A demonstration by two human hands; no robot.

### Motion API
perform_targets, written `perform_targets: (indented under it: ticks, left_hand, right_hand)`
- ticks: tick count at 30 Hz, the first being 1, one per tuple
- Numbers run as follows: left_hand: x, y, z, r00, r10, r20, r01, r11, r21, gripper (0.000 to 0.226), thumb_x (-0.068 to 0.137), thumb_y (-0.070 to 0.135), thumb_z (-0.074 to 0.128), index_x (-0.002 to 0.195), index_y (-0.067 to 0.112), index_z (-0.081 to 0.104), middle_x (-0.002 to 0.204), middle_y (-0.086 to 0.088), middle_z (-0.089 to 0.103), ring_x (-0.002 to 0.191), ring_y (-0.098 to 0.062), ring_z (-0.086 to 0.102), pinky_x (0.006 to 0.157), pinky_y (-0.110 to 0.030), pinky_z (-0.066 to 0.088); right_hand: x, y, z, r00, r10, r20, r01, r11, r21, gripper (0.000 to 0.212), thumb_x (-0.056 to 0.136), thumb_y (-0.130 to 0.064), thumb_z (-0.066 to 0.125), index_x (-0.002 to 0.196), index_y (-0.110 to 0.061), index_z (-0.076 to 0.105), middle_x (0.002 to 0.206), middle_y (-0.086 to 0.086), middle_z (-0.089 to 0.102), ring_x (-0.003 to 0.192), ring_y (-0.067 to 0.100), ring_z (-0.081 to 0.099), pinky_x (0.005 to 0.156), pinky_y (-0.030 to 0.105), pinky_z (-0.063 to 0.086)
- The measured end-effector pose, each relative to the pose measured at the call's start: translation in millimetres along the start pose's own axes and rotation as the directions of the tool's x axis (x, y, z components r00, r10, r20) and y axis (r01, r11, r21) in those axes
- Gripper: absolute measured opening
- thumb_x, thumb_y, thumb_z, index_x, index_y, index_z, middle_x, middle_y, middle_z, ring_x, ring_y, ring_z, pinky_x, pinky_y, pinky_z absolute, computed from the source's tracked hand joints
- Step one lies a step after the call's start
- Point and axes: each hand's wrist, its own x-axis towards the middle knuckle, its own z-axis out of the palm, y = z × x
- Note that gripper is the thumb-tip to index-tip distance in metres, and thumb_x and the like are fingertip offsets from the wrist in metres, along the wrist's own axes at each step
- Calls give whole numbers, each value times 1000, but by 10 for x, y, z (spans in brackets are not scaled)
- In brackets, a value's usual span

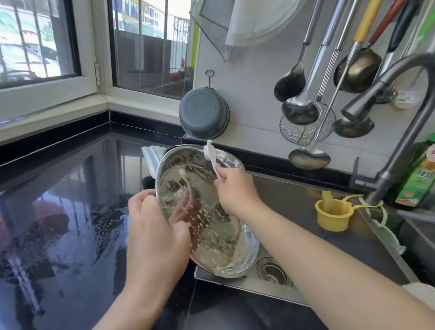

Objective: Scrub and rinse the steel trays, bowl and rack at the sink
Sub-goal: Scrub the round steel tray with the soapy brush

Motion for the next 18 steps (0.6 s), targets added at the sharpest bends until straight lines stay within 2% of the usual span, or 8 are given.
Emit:
perform_targets:
  ticks: [4, 6, 8, 9, 12, 14, 16, 18]
  left_hand:
    - [-20, 63, -2, 1000, -3, 1, 3, 1000, -25, 20, 81, -6, 59, 91, 12, 57, 127, 0, 47, 96, 33, 35, 68, -1, 34]
    - [1, 34, 13, 1000, -2, 3, 2, 1000, -22, 19, 82, -5, 61, 91, 11, 58, 125, 0, 49, 96, 34, 34, 69, 2, 34]
    - [7, 2, 20, 1000, -2, 10, 2, 1000, -15, 16, 84, 0, 66, 91, 13, 60, 125, 0, 51, 99, 33, 33, 70, 1, 34]
    - [9, -1, 14, 1000, -4, 7, 4, 1000, -14, 16, 84, 0, 66, 91, 13, 60, 125, 0, 51, 100, 32, 33, 70, 0, 34]
    - [4, 23, -14, 1000, -21, 8, 21, 999, -36, 17, 82, -3, 59, 89, 13, 56, 123, 0, 48, 102, 30, 33, 72, -2, 32]
    - [-10, 45, -19, 999, -30, 10, 31, 999, -41, 20, 81, -4, 57, 89, 14, 55, 125, 1, 47, 102, 27, 37, 71, -7, 32]
    - [-23, 56, -19, 1000, -25, 14, 26, 999, -38, 20, 82, -5, 57, 90, 14, 55, 127, 2, 46, 99, 27, 39, 68, -7, 32]
    - [-42, 68, -21, 1000, -16, 23, 17, 999, -48, 19, 84, -4, 60, 91, 13, 56, 126, 4, 45, 96, 30, 41, 66, -4, 36]
  right_hand:
    - [-19, 84, -52, 978, 201, -55, -205, 976, -72, 42, 102, -12, 50, 142, -23, 57, 136, 15, 59, 110, 35, 62, 87, 34, 52]
    - [-74, 25, -10, 992, 124, -34, -124, 992, -23, 44, 103, -14, 52, 146, -24, 54, 135, 13, 60, 104, 31, 64, 88, 37, 55]
    - [-123, -13, 66, 1000, -13, 7, 13, 998, 67, 48, 103, -17, 55, 149, -30, 49, 134, 7, 61, 91, 23, 62, 86, 41, 57]
    - [-133, 4, 92, 999, -34, 21, 32, 996, 84, 50, 103, -17, 56, 150, -32, 48, 134, 5, 61, 88, 22, 62, 86, 42, 57]
    - [-158, 133, 62, 990, 143, -5, -142, 983, 113, 47, 103, -16, 53, 148, -30, 52, 130, 7, 62, 90, 26, 65, 83, 41, 58]
    - [-233, 193, 9, 971, 236, -42, -231, 967, 107, 40, 102, -13, 47, 136, -25, 63, 113, 7, 63, 85, 27, 63, 73, 39, 56]
    - [-279, 164, -63, 974, 215, -74, -217, 976, -14, 32, 98, -10, 45, 112, -19, 72, 95, 6, 62, 77, 26, 59, 62, 31, 45]
    - [-221, 81, -205, 983, 173, -56, -180, 966, -187, 23, 91, -10, 48, 95, -13, 71, 88, 8, 64, 76, 28, 59, 61, 29, 42]
